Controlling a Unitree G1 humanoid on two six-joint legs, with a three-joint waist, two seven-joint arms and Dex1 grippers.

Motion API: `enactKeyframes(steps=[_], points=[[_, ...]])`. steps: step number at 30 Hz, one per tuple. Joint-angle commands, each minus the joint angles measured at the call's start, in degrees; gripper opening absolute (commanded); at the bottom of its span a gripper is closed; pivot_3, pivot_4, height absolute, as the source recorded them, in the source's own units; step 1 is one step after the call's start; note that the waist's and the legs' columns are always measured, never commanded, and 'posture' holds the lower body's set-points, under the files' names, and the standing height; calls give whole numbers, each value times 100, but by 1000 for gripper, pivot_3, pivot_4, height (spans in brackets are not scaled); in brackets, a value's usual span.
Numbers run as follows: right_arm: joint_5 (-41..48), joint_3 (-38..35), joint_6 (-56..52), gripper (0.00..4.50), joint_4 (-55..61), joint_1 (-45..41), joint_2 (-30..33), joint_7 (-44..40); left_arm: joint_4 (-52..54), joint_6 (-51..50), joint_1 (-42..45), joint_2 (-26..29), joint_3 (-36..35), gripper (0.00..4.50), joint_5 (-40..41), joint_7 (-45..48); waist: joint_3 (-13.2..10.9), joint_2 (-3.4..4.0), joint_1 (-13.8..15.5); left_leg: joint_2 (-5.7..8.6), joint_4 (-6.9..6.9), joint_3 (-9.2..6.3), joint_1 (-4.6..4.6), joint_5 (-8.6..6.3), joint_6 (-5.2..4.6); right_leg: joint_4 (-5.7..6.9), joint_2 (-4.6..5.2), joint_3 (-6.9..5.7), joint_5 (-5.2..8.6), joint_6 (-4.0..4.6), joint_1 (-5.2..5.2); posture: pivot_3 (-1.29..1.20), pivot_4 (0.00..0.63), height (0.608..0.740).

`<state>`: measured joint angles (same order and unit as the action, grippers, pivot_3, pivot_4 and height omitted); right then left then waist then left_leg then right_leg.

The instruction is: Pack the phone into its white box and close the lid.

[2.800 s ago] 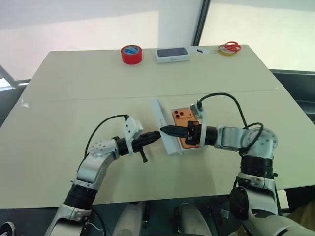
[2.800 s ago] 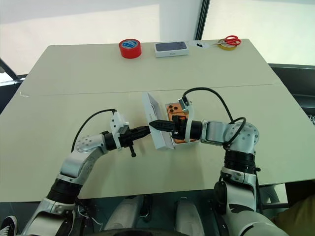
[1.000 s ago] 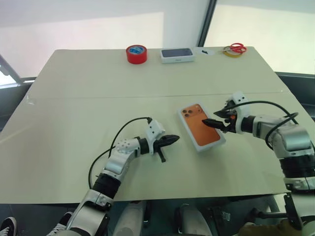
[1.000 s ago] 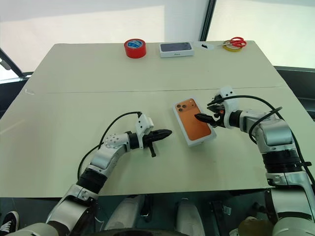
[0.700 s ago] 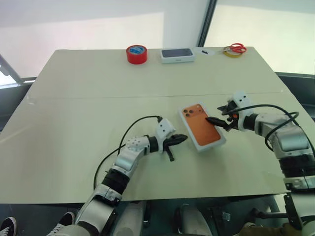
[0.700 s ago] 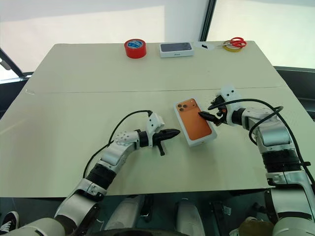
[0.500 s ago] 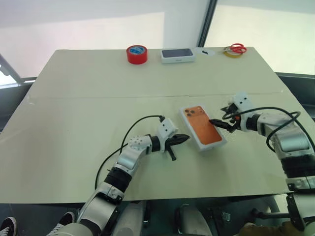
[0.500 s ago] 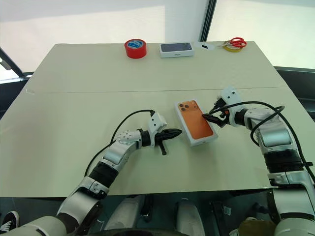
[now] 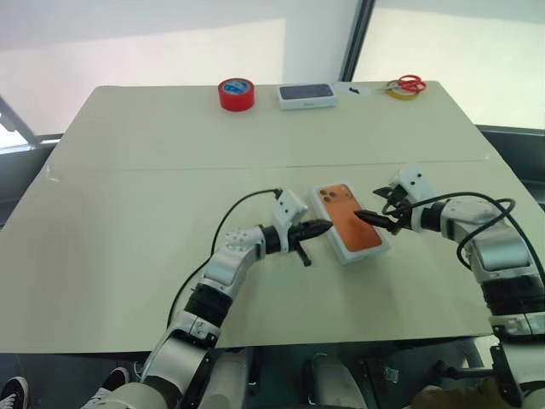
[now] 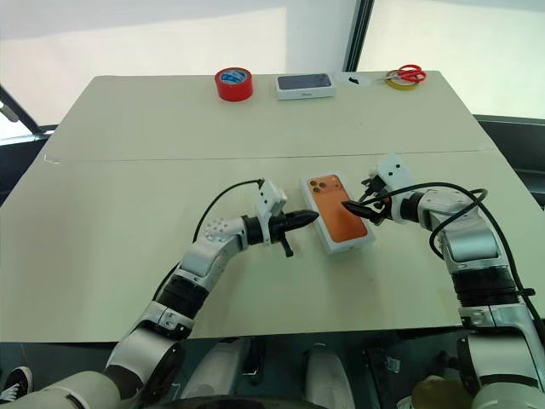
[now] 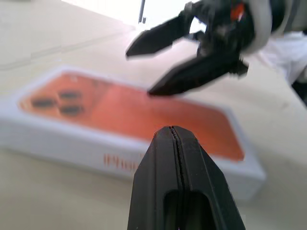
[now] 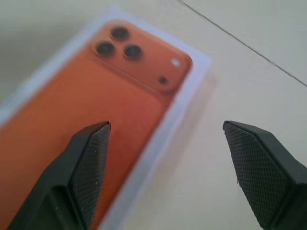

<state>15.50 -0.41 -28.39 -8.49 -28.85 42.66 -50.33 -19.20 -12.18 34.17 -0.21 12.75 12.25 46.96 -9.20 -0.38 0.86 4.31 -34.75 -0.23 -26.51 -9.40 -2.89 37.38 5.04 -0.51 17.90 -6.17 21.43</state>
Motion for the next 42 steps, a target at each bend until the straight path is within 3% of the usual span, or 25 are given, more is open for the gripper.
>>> enactKeyframes(steps=[1,4,10,16,27,30,36,42], points=[[362,-372,-14,3912,441,24,-10,-140,-102,115,302,-123,50,0,-88,-107,0,0,2,0,-4,0,1,-1,-2,0,0,0,0,0,-1,0,150,738],[485,-366,-140,3120,630,247,-61,-181,-855,412,599,-174,291,0,-644,-493,0,0,3,1,-15,0,3,-9,-12,-2,0,-1,0,-1,-1,0,150,738],[385,-310,-155,34,987,683,-228,97,-1761,802,939,-444,274,0,-934,-832,0,-1,2,3,-21,-1,-1,-13,-17,-1,1,-1,-2,-4,2,0,150,738],[-424,401,155,34,1150,1314,91,104,-2277,613,881,-360,775,0,-1557,-783,16,7,15,3,-28,-1,11,-19,-23,-6,1,-1,-3,-7,-5,0,150,738],[-483,304,122,34,970,966,-91,248,-1990,315,966,-228,79,0,-909,-403,49,-14,-13,3,-27,-4,22,-24,-29,-12,2,-2,-3,-6,-18,0,150,738],[-239,-7,37,0,1033,762,-245,345,-1426,351,899,-16,-133,899,-602,-73,48,-13,-26,3,-27,-4,19,-24,-28,-11,2,-1,-3,-7,-11,0,150,738],[422,-472,-304,0,1620,699,-180,132,539,-85,352,819,-349,3852,-173,349,34,3,-13,3,-21,-3,-6,-21,-24,-6,2,1,-3,-7,2,0,150,738],[606,-762,-67,0,2123,1212,132,-167,2180,-1091,-550,2107,-986,3852,725,874,34,5,-20,3,-22,-3,6,-23,-25,-11,2,2,-2,-5,0,0,150,738]])
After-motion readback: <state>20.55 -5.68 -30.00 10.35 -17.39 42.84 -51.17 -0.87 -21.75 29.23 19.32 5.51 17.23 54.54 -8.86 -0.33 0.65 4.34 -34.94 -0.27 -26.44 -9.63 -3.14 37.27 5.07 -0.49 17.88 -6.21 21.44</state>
